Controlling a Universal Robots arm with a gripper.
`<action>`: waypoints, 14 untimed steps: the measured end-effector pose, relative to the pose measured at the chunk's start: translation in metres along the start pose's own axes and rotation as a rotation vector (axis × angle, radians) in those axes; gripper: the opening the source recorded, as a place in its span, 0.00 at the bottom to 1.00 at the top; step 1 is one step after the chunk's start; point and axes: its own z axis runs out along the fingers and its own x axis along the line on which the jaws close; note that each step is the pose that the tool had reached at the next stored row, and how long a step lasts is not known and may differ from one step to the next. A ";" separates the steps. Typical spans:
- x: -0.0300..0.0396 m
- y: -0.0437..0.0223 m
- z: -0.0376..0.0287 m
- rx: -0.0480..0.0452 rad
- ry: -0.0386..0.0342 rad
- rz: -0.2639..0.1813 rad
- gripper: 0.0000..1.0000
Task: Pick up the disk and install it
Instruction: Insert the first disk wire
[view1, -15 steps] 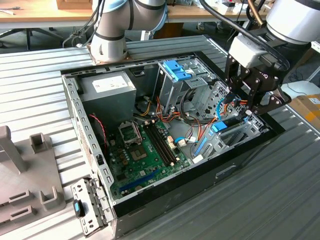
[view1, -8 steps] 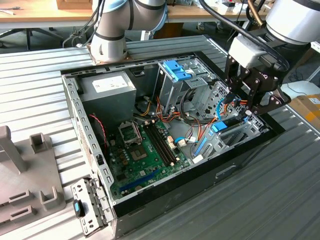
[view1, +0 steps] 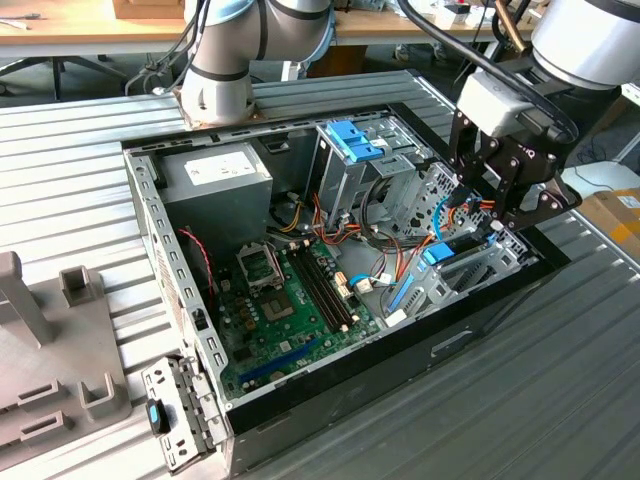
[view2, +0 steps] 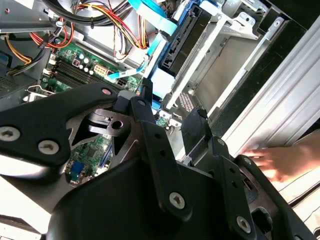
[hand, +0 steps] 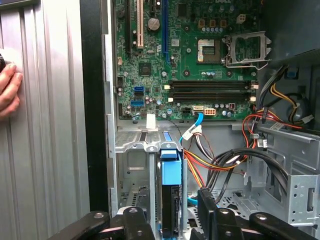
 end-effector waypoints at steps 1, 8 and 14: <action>0.0000 -0.0004 0.0001 0.0000 -0.0001 0.000 0.51; -0.0026 -0.0231 0.0020 -0.0003 -0.0007 -0.009 0.51; -0.0045 -0.0337 0.0031 -0.0015 -0.0037 -0.045 0.51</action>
